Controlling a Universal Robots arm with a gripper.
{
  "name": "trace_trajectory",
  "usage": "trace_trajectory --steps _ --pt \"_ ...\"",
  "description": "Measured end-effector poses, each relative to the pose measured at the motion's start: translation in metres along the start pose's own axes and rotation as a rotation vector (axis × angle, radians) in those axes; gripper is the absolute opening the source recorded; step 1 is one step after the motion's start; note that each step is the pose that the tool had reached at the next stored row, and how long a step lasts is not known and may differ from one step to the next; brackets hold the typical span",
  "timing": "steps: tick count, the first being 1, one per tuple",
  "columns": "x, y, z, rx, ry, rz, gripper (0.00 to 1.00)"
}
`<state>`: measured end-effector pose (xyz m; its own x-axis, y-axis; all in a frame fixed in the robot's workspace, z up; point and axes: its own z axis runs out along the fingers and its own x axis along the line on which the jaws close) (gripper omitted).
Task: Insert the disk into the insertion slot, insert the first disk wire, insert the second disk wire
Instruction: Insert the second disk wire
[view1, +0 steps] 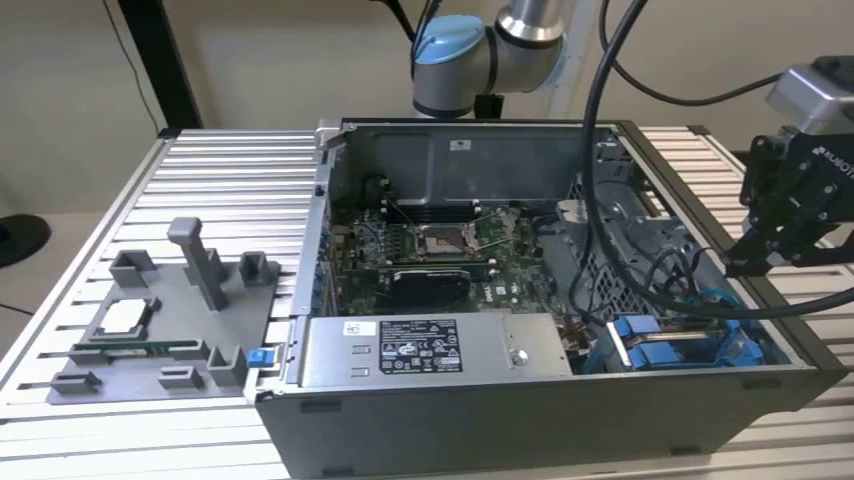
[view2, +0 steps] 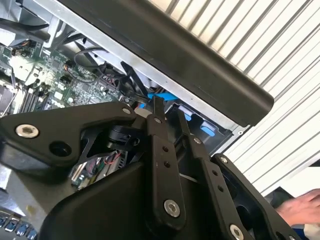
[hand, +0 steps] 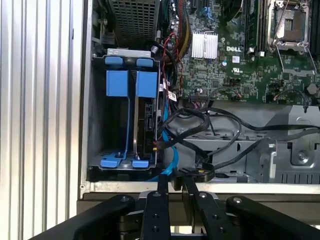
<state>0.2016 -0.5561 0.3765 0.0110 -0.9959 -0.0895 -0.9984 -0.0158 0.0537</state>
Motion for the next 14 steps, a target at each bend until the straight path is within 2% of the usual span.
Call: trace_trajectory --steps 3,14 --pt "-0.0008 -0.0001 0.0014 0.0 -0.0102 -0.001 1.0" --pt "-0.0008 -0.0005 0.0056 0.0001 -0.0107 -0.001 1.0"
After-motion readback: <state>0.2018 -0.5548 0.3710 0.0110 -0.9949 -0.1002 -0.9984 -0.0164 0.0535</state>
